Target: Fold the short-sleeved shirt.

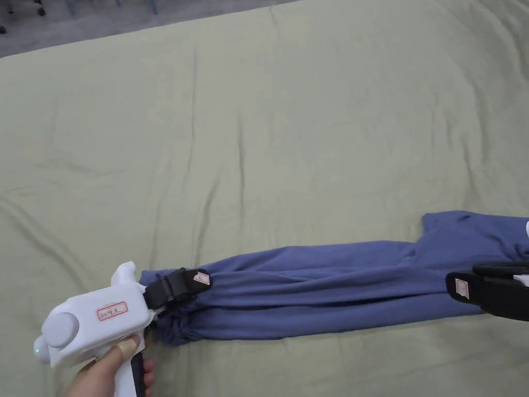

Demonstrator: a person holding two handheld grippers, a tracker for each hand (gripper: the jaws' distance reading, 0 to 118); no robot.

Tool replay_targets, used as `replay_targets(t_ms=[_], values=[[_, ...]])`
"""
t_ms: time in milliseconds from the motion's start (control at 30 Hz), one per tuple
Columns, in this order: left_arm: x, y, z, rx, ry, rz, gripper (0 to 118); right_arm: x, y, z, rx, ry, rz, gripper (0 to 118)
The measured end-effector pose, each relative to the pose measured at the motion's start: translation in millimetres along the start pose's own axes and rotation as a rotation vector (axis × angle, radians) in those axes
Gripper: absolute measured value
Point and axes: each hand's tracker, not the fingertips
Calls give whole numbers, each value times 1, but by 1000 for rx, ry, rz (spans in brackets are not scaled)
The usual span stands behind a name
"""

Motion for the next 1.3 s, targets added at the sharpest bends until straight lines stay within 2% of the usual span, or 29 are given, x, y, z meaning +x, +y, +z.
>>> replay_targets(t_ms=[33,67,100,133,167,233,333,433,533,633,700,733,800,933,1033,1167,1200,1233,1267,1300], values=[[4,-3,3,10,27,-21,67,-2,0,-1,-5,4,3,2],[6,-5,5,35,84,-35,13,-3,-1,-1,-8,7,7,2],[-1,-2,7,7,33,-13,13,-5,-1,-2,-10,8,10,2],[-6,0,11,-14,-71,76,13,-7,-1,-1,-10,11,12,2],[-4,-3,16,-12,-113,80,13,-8,-1,-1,-10,14,13,2],[-1,-6,31,32,-86,54,13,-12,-1,0,-8,19,17,2],[13,-21,57,93,-161,169,13,-20,0,2,-4,6,10,2],[4,-3,91,152,-28,100,13,-38,1,2,22,-17,-12,2],[-10,10,124,189,11,136,13,-71,-1,3,54,-52,-8,2],[0,15,144,200,176,90,13,-109,-6,-2,62,-99,18,2],[20,15,143,180,219,28,13,-131,-10,-1,68,-87,15,2],[36,13,139,167,242,-12,13,-140,-10,-1,70,-48,18,2],[70,4,126,148,285,-82,13,-157,-11,1,65,-34,38,2],[140,-25,70,114,226,-154,13,-177,-12,17,83,0,87,3],[174,-48,0,4,237,-253,13,-187,-15,30,82,-79,117,4],[186,-73,-86,-88,387,-301,14,-191,-21,38,88,-155,126,8],[183,-79,-100,-84,395,-298,24,-189,-23,39,87,-163,121,9],[178,-83,-105,-57,396,-291,40,-187,-25,40,83,-162,118,9],[176,-83,-101,5,345,-273,61,-185,-26,40,82,-165,112,9],[177,-81,-93,-5,270,-246,87,-183,-26,40,82,-166,107,9]])
